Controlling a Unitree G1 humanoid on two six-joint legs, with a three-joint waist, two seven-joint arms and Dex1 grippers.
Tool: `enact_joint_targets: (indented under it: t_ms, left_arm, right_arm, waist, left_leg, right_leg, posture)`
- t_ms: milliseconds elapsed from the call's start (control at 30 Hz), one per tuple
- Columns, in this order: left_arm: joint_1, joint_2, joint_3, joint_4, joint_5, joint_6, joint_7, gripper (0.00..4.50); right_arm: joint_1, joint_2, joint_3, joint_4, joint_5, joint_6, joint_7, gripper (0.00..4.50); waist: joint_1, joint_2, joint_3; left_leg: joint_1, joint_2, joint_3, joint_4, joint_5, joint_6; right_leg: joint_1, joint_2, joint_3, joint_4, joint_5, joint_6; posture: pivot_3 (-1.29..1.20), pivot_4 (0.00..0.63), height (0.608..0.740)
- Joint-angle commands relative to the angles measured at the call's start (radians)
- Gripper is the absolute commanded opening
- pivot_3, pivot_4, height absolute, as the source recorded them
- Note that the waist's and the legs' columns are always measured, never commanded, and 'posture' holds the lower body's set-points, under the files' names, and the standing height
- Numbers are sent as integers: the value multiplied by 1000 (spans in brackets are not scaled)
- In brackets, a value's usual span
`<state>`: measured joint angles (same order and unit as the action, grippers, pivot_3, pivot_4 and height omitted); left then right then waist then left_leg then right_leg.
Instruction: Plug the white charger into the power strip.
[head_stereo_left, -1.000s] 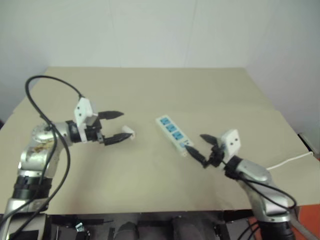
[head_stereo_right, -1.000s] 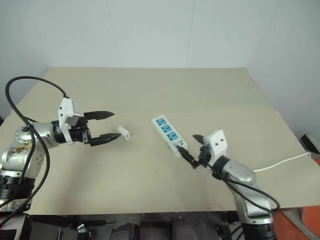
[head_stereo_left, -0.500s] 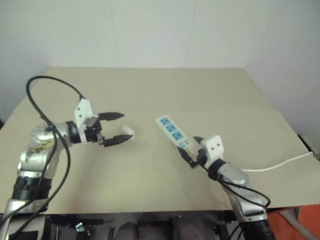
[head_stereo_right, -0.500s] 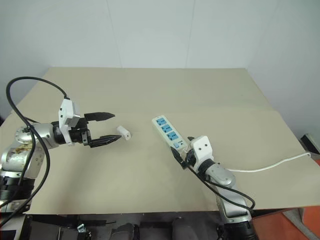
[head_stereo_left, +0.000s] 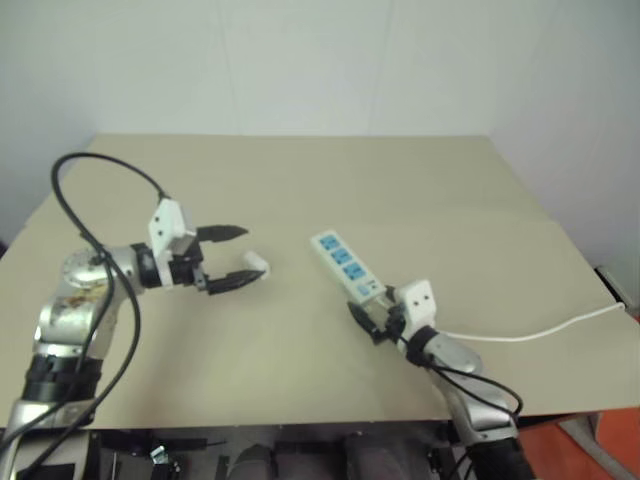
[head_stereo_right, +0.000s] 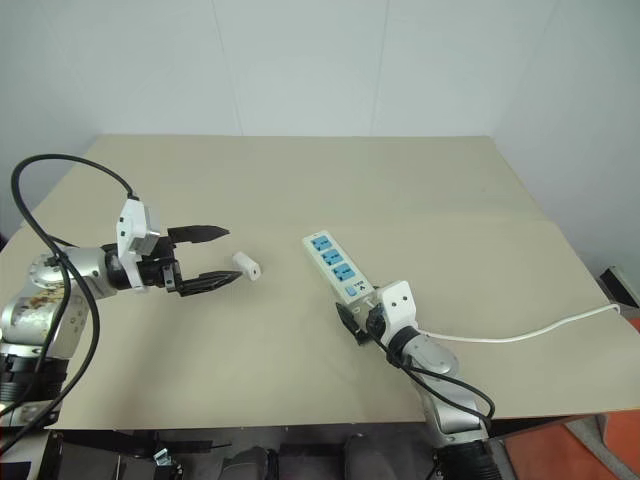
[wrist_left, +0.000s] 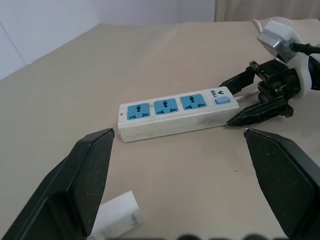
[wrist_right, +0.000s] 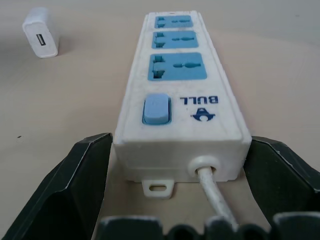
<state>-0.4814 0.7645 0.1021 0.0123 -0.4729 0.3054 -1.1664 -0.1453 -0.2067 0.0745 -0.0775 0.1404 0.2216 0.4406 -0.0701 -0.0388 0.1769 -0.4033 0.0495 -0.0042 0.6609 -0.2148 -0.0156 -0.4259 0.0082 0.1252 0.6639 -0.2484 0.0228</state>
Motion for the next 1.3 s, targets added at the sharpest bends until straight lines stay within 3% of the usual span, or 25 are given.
enact_joint_targets:
  t_ms: [33,400,567,733,900,1100,1300]
  left_arm:
    - [-9,9,23,-26,-8,-13,1,4500]
    - [-16,8,15,-21,1,-16,1,4500]
    - [-34,-2,5,-9,4,-21,-1,4500]
    - [-43,-16,-6,1,13,-27,2,4500]
    - [-47,-22,-8,0,12,-27,-3,4500]
    - [-69,13,-48,10,24,-38,-85,4500]
    - [-261,-56,-108,123,136,-83,6,4500]
  right_arm:
    - [-13,13,3,18,-9,-58,-11,4482]
    - [-11,43,37,113,-64,-180,-38,4482]
    - [-23,44,26,122,-48,-152,-31,4482]
    - [-31,38,32,127,-47,-150,-19,3383]
    - [-33,36,37,122,-67,-150,-39,3385]
    - [44,-108,-30,13,-9,-131,71,3385]
    - [111,-333,-111,-36,165,-133,358,3385]
  waist:
    - [0,0,0]
    - [-5,-1,-1]
    - [-8,-2,-2]
    - [-13,-3,-2]
    - [-22,-3,-2]
    - [-14,-3,-2]
    - [24,-3,-2]
  left_leg:
    - [0,0,0,0,0,0]
    - [4,0,0,0,0,0]
    - [4,1,0,0,0,0]
    - [5,0,0,0,0,0]
    - [4,0,0,0,0,0]
    - [3,0,0,0,0,0]
    - [2,-2,1,0,0,0]
  right_leg:
    - [0,0,0,0,0,0]
    - [3,1,0,1,0,0]
    - [3,1,1,1,0,0]
    - [3,1,1,1,0,0]
    - [3,1,1,1,0,0]
    - [3,0,0,0,0,0]
    - [3,-1,0,-1,0,1]
  posture:
    - [0,150,740]
    - [0,150,740]
    - [0,150,740]
    - [0,150,740]
    - [0,150,740]
    - [0,150,740]
    - [0,150,740]
